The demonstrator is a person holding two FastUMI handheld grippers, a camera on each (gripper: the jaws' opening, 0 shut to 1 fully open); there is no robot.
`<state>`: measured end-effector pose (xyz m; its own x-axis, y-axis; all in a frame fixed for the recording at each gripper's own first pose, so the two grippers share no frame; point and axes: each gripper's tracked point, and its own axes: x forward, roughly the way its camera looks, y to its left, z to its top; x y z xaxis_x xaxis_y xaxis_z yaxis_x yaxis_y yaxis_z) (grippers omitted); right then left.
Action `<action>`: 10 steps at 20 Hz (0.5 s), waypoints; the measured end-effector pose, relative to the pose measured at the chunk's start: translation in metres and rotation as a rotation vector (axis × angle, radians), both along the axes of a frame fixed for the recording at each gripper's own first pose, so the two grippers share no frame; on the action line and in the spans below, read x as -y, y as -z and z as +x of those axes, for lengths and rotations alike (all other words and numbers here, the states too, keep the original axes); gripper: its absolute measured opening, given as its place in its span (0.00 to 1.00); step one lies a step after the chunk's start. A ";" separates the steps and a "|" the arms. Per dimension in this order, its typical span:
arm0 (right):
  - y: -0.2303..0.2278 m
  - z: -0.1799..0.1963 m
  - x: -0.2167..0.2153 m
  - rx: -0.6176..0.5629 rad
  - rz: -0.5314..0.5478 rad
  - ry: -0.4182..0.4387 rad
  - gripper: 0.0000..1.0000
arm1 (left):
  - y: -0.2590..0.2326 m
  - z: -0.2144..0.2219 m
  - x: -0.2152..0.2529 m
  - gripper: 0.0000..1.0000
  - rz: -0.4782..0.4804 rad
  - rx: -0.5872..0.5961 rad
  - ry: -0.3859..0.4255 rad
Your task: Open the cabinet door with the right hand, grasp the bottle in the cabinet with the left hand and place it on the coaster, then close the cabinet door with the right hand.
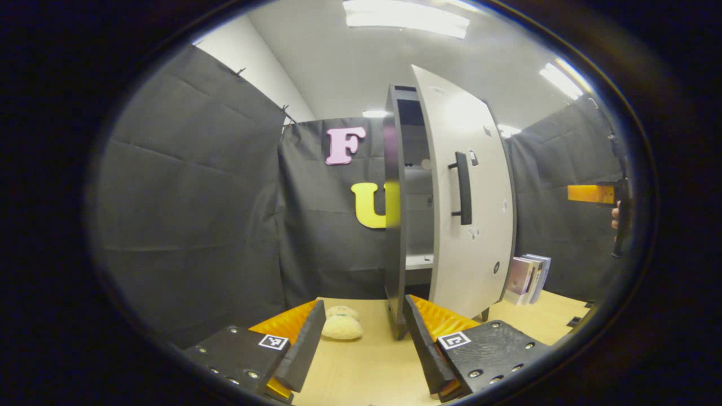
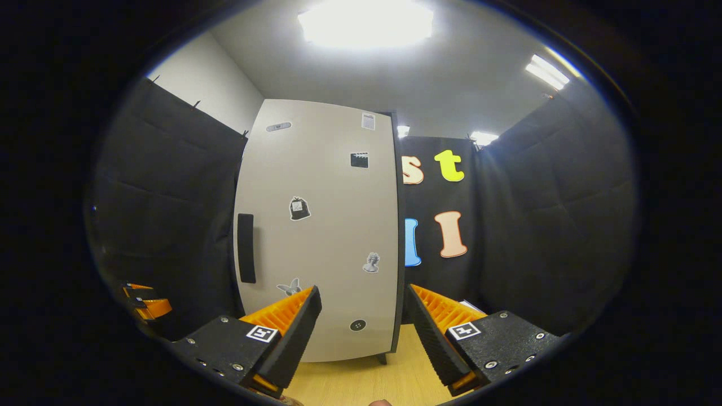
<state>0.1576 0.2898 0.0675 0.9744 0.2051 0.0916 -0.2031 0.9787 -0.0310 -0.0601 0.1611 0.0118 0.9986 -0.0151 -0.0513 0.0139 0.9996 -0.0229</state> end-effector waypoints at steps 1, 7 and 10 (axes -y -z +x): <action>-0.001 0.000 0.007 0.003 -0.008 0.004 0.94 | -0.003 0.002 0.009 0.77 0.006 0.004 0.000; 0.008 0.002 0.050 -0.006 -0.016 -0.008 0.94 | -0.015 0.008 0.057 0.77 0.024 0.009 0.001; 0.017 0.005 0.068 -0.026 -0.009 -0.012 0.94 | -0.023 0.013 0.075 0.77 0.024 0.017 -0.002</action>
<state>0.1631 0.2223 0.0507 0.9739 0.2177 0.0642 -0.2159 0.9758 -0.0346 -0.0476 0.0862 0.0346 0.9993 -0.0118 -0.0347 0.0119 0.9999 0.0018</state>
